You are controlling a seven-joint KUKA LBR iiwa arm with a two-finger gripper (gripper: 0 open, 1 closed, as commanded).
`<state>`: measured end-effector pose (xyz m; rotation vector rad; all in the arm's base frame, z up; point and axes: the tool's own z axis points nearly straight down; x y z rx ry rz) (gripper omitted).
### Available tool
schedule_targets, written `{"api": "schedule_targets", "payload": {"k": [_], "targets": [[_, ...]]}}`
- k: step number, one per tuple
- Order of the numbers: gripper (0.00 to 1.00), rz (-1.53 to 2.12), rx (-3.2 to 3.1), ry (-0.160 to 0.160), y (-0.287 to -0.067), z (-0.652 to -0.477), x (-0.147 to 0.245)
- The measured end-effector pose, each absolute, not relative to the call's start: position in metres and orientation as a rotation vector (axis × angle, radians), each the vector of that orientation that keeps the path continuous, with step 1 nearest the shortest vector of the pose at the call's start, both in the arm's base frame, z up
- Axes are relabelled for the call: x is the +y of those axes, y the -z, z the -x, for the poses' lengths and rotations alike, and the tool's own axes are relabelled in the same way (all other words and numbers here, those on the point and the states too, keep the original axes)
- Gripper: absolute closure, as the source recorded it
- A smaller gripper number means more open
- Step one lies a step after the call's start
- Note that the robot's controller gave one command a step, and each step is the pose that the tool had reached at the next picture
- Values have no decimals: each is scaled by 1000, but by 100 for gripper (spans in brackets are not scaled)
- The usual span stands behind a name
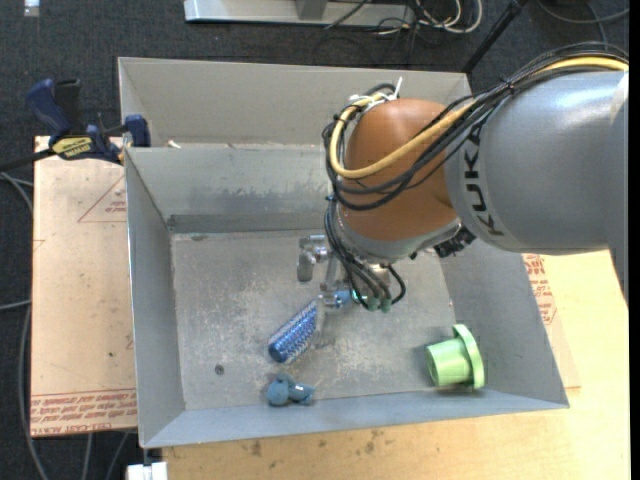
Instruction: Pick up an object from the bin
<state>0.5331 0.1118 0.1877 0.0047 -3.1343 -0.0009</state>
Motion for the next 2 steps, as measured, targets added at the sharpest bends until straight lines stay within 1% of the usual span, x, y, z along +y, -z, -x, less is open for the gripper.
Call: {"api": "schedule_targets", "payload": {"k": [1, 2], "targets": [[0, -646, -3072, 2, -68, -554, 82], [0, -641, -3074, 5, -68, -554, 83]]}}
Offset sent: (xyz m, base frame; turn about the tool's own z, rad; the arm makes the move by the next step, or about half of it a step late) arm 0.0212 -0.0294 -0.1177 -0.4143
